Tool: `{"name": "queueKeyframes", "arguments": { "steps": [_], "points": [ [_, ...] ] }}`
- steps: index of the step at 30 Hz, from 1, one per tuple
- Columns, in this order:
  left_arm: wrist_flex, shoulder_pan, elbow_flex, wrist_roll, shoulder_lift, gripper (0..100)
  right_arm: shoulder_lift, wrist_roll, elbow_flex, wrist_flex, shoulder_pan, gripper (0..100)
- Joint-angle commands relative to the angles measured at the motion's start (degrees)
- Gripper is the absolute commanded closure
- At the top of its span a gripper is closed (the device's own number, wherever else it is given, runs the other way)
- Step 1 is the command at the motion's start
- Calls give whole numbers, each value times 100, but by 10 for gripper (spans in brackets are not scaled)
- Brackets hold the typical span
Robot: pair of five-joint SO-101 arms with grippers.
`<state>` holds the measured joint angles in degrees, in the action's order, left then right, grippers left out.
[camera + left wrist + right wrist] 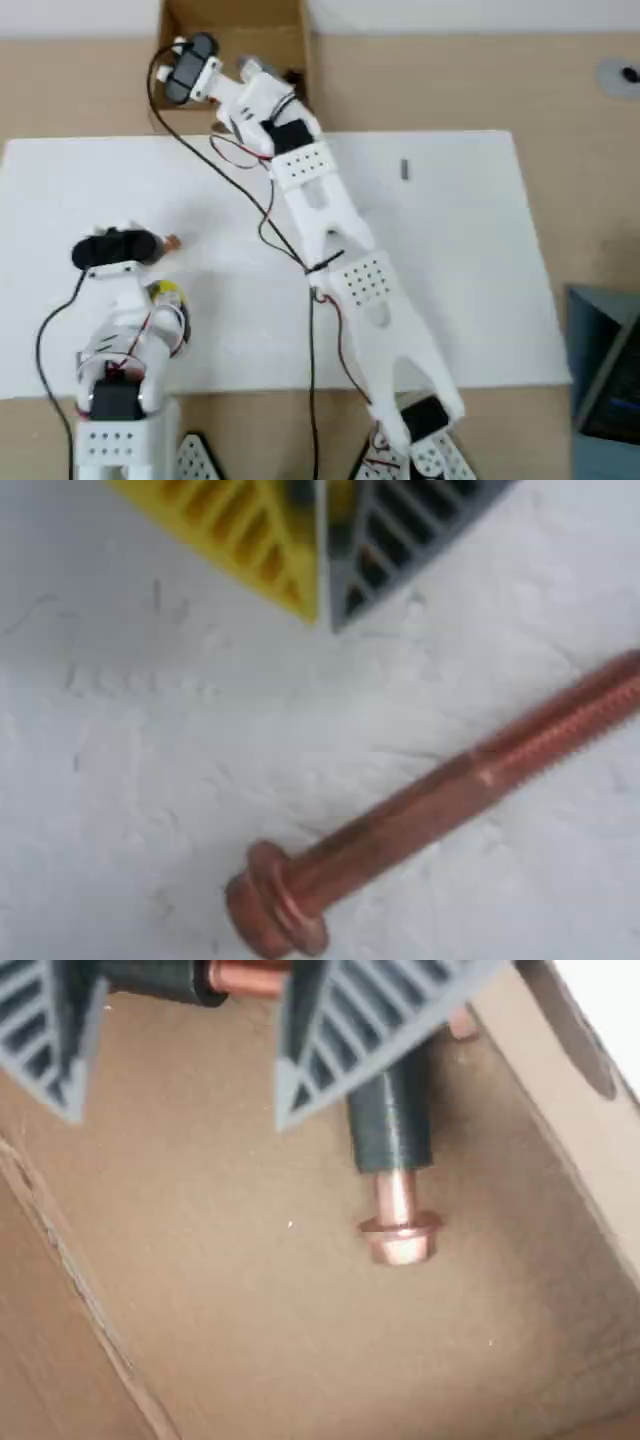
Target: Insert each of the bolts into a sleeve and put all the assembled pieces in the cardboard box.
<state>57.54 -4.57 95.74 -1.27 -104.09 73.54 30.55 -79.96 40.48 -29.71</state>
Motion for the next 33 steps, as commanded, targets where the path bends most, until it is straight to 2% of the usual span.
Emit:
{"name": "queueKeyframes", "arguments": {
  "steps": [1, 9, 13, 18, 20, 33],
  "points": [
    [-114, -44, -26, -9, -40, 998, -145, 53, -347, 44, -40, 857],
    [-114, -44, -26, -9, -40, 998, -198, 35, -532, 114, -4, 857],
    [-114, -44, -26, -9, -40, 998, -277, 26, -1033, 730, -4, 861],
    [-114, -44, -26, -9, -40, 998, -400, 26, -1578, 1547, 66, 983],
    [-114, -44, -26, -9, -40, 998, -646, 9, -1569, 1829, 136, 984],
    [-114, -44, -26, -9, -40, 998, -2026, -1679, -1560, 4211, 681, 990]
  ]
}}
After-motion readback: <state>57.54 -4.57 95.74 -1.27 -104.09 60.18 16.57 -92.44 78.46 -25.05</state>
